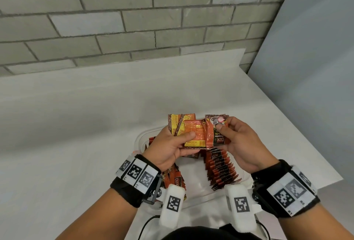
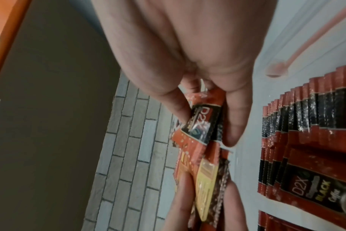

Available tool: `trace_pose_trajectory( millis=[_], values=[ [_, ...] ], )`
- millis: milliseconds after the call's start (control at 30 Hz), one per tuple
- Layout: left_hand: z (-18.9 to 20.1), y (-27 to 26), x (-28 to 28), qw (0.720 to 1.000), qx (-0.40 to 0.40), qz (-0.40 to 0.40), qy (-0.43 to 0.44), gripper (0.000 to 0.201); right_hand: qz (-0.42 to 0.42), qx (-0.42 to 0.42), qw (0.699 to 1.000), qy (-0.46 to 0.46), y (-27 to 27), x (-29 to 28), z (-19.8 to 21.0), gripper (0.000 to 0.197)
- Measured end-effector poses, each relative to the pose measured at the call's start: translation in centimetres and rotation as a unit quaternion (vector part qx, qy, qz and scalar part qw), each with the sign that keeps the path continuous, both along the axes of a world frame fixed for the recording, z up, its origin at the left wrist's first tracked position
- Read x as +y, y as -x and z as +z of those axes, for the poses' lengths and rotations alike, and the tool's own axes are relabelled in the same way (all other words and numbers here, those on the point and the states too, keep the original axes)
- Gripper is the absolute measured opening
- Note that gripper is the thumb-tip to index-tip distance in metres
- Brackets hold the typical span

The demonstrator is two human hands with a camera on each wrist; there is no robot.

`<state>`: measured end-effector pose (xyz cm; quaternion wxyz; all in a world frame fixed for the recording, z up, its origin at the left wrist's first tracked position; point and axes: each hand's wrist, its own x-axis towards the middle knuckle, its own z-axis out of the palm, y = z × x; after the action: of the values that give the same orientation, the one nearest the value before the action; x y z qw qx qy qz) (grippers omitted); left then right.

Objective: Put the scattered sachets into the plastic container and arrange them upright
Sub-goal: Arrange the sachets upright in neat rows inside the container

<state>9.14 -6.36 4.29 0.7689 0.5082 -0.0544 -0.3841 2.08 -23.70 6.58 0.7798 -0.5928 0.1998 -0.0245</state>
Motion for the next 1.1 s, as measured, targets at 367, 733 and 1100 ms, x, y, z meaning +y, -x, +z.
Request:
trace_pose_trajectory(
  millis=[367,733,1100],
  values=[
    [0.6,0.0,0.4,0.995,0.085,0.052,0.019,0.02,0.007,-0.009,0.998,0.059,0.2,0.2,0.2,0.01],
    [1.2,0.6,0.4,0.999,0.005,-0.005,-0.035,0.02,0.06,0.018,0.997,0.054,-0.2,0.4,0.4,0.015],
    [1.7,0.7,1.0,0.992,-0.054,-0.09,-0.063,0.032,0.019,-0.027,0.997,0.076,0.1,-0.8,1.0,0.013]
  ],
)
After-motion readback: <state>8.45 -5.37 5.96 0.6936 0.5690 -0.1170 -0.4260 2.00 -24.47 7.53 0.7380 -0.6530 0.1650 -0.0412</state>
